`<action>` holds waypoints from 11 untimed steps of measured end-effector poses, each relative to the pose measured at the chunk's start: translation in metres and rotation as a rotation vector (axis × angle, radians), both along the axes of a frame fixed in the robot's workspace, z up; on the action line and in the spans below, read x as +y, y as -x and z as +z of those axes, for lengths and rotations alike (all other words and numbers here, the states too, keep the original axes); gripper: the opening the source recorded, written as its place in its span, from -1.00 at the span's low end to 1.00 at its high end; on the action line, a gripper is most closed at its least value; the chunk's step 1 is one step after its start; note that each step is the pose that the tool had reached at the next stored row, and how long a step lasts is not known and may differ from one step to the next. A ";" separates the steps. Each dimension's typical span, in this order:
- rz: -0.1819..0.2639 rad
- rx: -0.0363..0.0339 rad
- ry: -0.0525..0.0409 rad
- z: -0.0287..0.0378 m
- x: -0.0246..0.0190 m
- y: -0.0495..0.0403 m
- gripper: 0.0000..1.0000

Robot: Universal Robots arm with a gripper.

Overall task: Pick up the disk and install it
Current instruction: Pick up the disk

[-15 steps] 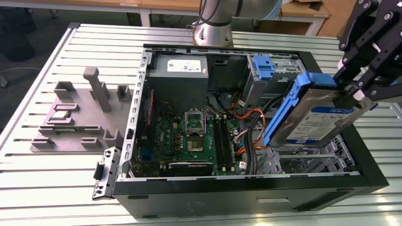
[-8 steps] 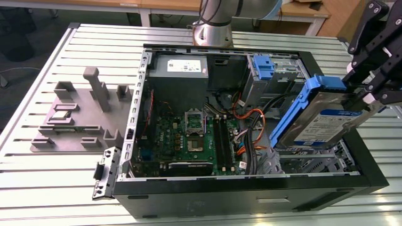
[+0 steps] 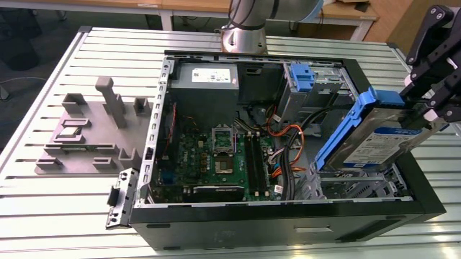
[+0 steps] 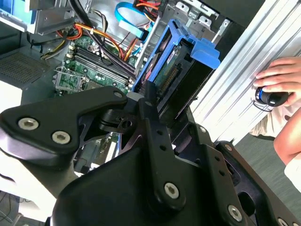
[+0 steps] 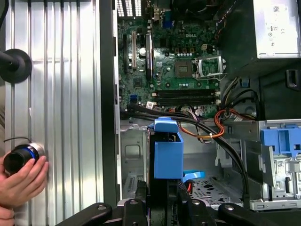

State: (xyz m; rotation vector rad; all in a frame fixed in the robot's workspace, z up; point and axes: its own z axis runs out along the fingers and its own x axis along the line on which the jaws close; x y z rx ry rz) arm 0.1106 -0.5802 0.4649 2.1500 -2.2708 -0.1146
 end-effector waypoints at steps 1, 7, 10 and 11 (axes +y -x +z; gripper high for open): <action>0.000 0.0000 -0.0001 -0.0003 0.0000 -0.0016 -0.30; 0.000 0.0000 0.0000 -0.0042 0.0000 -0.0044 -0.30; 0.000 0.0000 0.0002 -0.0043 0.0000 -0.0045 -0.30; 0.000 0.0000 0.0000 -0.0047 0.0000 -0.0051 -0.30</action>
